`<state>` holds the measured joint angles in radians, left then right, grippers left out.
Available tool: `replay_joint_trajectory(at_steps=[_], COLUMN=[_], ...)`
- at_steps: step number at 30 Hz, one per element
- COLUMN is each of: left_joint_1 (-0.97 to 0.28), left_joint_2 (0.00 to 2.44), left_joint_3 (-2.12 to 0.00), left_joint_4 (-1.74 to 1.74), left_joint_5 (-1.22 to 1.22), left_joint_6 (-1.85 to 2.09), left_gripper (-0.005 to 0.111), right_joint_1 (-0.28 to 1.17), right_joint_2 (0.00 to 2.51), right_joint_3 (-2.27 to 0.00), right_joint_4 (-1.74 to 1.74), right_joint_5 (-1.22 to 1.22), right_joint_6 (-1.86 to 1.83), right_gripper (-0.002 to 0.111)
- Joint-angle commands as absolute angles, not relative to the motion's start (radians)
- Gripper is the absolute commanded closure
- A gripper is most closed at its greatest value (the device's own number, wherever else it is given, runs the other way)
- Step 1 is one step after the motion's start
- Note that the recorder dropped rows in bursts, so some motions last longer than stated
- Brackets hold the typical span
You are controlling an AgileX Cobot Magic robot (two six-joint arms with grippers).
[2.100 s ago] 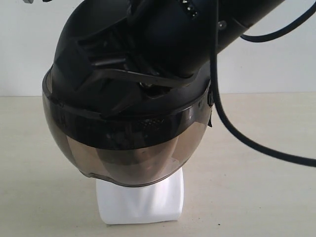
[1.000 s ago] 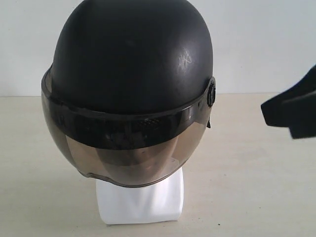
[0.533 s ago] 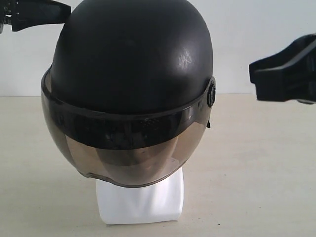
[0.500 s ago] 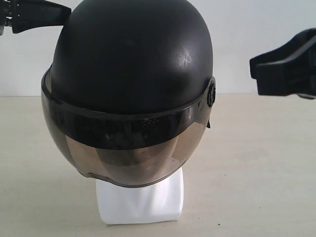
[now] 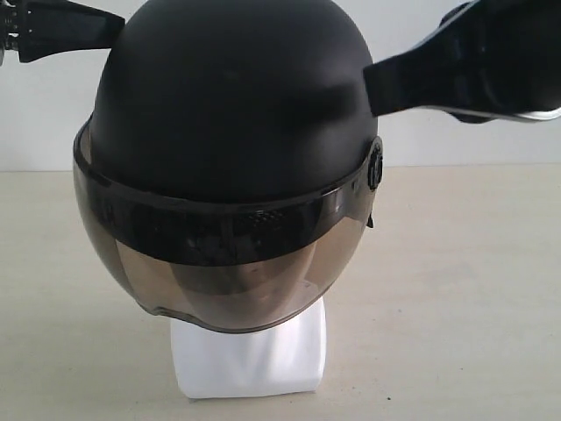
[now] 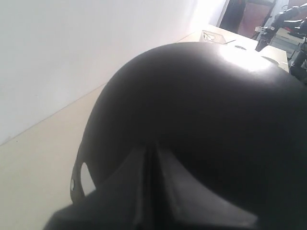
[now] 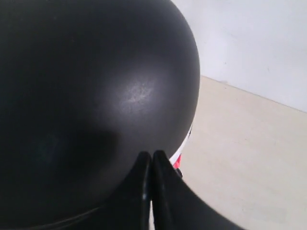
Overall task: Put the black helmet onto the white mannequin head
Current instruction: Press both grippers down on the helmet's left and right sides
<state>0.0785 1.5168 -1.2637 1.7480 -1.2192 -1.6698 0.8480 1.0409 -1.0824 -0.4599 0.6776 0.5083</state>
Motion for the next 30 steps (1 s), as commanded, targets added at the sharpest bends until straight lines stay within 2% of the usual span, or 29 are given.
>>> replay_joint_trajectory(at_steps=[1, 7, 12, 30], left_joint_1=[0.078, 0.078, 0.078, 0.078], left_joint_2=[1.508, 1.508, 1.488, 1.442], left_joint_3=[-1.252, -1.218, -1.19, -1.124], left_joint_4=[1.744, 1.744, 1.744, 1.744], left_joint_5=[-1.221, -1.221, -1.221, -1.221], left_joint_6=[-1.686, -1.689, -1.683, -1.687], left_gripper=[0.102, 0.102, 0.102, 0.102], right_joint_1=[0.833, 0.702, 0.648, 0.636], right_joint_2=[1.093, 1.103, 1.104, 1.126], right_joint_3=[-1.099, -1.099, -1.099, -1.099], right_joint_4=[-0.459, -0.375, -0.112, -0.028], right_joint_5=[0.682, 0.615, 0.57, 0.519], right_joint_6=[0.491, 0.465, 0.244, 0.166], right_gripper=[0.109, 0.109, 0.109, 0.109])
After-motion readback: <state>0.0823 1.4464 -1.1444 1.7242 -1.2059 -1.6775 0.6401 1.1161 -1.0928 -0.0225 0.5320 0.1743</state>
